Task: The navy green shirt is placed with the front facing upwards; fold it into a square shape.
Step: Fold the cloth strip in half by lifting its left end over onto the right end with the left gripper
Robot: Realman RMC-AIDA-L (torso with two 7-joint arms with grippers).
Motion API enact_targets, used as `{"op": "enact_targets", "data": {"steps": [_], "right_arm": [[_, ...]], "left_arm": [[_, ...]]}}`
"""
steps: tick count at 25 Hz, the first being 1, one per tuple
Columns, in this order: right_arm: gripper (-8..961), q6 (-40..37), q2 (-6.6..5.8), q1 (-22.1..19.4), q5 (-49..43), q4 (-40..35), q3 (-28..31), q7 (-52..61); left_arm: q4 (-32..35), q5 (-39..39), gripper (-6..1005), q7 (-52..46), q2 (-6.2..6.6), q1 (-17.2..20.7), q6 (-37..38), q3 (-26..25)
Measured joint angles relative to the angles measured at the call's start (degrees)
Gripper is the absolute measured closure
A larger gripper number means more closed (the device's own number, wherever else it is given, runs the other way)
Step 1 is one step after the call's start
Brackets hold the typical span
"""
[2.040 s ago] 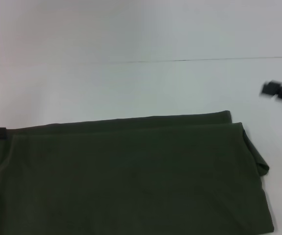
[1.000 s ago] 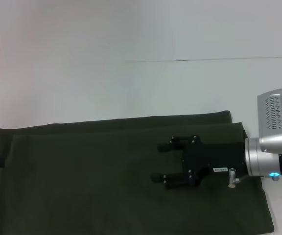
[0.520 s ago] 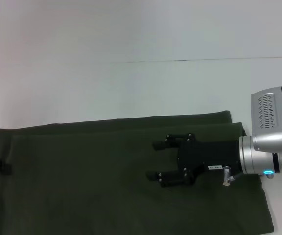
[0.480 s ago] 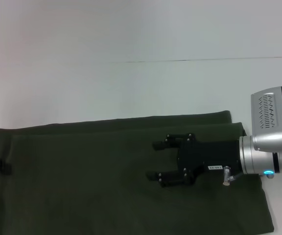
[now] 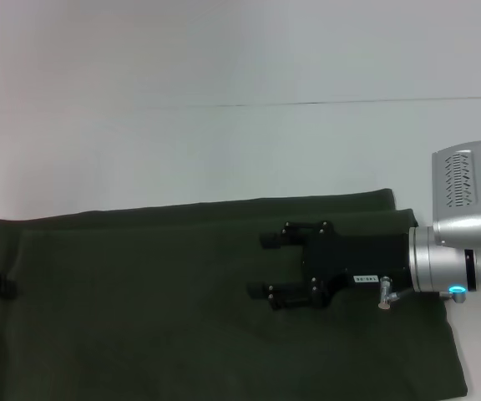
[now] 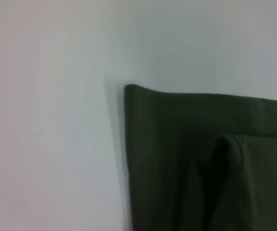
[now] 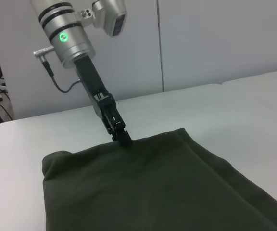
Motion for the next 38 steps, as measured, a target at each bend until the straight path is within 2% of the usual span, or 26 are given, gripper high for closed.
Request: {"op": "enact_targets", "data": {"steps": [12,15,17,20,22,27,38], "right_arm": [[124,0.03,-0.12,0.08,0.01,-0.05,-0.09,0.79],[124,0.09,-0.12,0.09,0.01,-0.12,-0.08,0.79],[124,0.08,-0.15,0.04,0.01,-0.22,-0.08,0.83],[124,0.08,-0.2,-0.11,0.01,-0.5,-0.08,1.2],[124,0.08,-0.2,-0.18,0.01,-0.61,-0.08,1.28],[124,-0.18,-0.26,-0.23,0.01,-0.67,-0.08,1.3],[124,-0.25,-0.29,-0.32,-0.02,-0.61,-0.08,1.3]], "left_arm": [[0.13,0.57,147,-0.08,-0.12,0.11,-1.22,0.24],[1.75,-2.1,148,0.3,0.01,0.12,1.89,-1.84],[3.23,-5.12,148,0.71,0.57,-0.14,6.35,-4.39],[2.09,-7.56,149,1.09,1.79,-1.36,12.73,-7.16],[0.29,-7.63,149,1.17,2.02,-1.81,13.98,-6.89],[-2.43,-6.33,149,0.44,1.18,-1.58,9.52,-2.98],[-3.3,-2.12,150,-0.47,0.29,-1.12,2.31,-0.17]]}}
